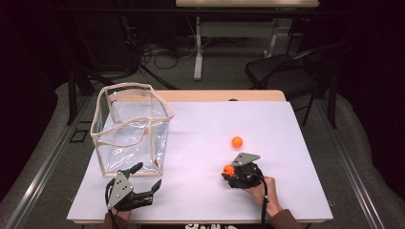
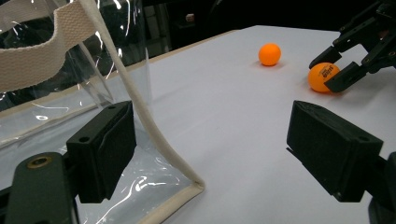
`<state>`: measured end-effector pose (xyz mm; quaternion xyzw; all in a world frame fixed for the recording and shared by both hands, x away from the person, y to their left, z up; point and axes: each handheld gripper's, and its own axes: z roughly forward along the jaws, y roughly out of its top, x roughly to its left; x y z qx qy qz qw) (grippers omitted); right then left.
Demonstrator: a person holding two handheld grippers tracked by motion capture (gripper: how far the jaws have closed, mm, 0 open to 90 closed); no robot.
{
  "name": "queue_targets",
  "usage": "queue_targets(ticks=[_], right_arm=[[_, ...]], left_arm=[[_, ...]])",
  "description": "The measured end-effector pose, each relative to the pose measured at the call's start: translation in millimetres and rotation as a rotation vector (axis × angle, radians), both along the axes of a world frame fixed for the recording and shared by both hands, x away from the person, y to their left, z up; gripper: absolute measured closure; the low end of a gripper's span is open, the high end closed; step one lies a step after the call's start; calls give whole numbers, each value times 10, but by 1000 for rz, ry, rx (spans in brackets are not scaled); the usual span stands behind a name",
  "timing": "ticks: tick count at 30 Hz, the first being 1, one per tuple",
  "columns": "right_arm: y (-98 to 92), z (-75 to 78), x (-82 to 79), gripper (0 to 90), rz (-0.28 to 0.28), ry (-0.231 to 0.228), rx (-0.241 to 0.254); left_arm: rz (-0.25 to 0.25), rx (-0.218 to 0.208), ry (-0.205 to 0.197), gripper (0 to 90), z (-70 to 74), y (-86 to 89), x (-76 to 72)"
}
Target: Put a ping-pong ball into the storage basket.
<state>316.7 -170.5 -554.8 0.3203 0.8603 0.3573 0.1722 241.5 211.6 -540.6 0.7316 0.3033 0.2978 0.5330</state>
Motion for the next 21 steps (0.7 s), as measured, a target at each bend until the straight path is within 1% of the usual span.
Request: queue_targets(ticks=[4, 10, 15, 21], right_arm=[[2, -12, 7, 496, -5, 6, -6], [-5, -7, 9, 501, -3, 0, -12], [-20, 26, 0, 502, -8, -9, -1], [-30, 52, -5, 502, -9, -16, 1]], left_arm=[[1, -2, 2, 158, -2, -1, 0], [1, 0, 0, 158, 0, 0, 0], [1, 1, 0, 158, 0, 0, 0], [1, -1, 2, 158, -1, -4, -2]])
